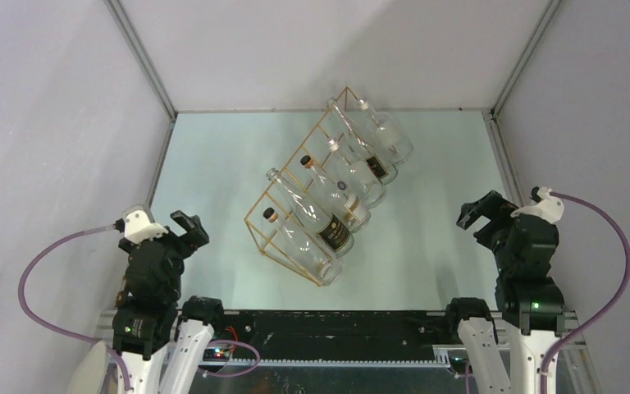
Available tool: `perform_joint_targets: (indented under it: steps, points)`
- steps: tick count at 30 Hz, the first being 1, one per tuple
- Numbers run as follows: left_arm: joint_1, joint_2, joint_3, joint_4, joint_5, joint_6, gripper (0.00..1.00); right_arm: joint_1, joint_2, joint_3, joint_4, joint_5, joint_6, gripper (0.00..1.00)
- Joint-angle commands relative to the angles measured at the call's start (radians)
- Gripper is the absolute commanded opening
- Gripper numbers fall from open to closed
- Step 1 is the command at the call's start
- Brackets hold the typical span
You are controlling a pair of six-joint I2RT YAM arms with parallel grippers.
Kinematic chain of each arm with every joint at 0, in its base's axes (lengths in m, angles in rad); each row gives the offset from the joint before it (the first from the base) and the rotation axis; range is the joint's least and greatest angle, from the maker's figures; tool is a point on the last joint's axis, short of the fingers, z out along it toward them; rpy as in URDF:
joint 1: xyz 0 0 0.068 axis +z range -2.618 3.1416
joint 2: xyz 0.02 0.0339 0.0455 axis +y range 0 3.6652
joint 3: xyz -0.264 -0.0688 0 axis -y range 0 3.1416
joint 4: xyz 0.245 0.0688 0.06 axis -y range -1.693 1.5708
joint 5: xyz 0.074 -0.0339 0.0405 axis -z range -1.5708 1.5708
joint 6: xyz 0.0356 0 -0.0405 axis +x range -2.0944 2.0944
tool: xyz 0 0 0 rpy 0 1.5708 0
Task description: Take the wine bottle off the wine rack
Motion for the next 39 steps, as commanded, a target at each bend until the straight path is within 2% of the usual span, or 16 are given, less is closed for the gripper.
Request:
perform_joint_targets:
  steps: [1,5,8,13,17,20,25,31,33,36,39]
  points:
    - [0.009,0.022,0.018,0.007,-0.064,-0.015,0.98,-0.004,-0.063,0.012,0.111,-0.123,-0.11,1.0]
    - [0.007,0.021,0.016,0.03,-0.063,0.007,0.98,-0.004,-0.058,0.013,0.126,-0.149,-0.129,1.0]
    - [0.008,0.049,-0.009,0.106,-0.094,0.009,0.98,-0.004,-0.019,0.025,0.14,-0.205,-0.13,1.0]
    - [0.009,0.153,-0.006,0.177,-0.135,0.034,0.98,-0.003,0.13,0.078,0.192,-0.328,-0.113,1.0]
    - [0.007,0.238,0.0,0.198,-0.168,0.079,0.98,0.06,0.277,0.161,0.272,-0.305,-0.117,1.0]
    - [0.009,0.298,0.003,0.203,-0.163,0.098,0.98,0.153,0.475,0.311,0.283,-0.223,-0.146,1.0]
    - [0.01,0.349,-0.014,0.194,-0.094,0.117,0.98,0.321,0.802,0.559,0.313,-0.133,-0.291,1.0]
    - [0.01,0.31,-0.041,0.208,-0.01,0.13,0.98,0.34,1.144,0.899,0.292,-0.151,-0.443,1.0]
    - [0.01,0.303,-0.042,0.211,-0.009,0.132,0.98,0.341,1.249,1.069,0.273,-0.172,-0.486,1.0]
    - [0.009,0.299,-0.04,0.208,-0.016,0.134,0.98,0.345,1.412,1.236,0.239,-0.182,-0.574,0.96]
    - [0.01,0.295,-0.042,0.212,0.002,0.137,0.98,0.354,1.51,1.387,0.228,-0.19,-0.7,0.93]
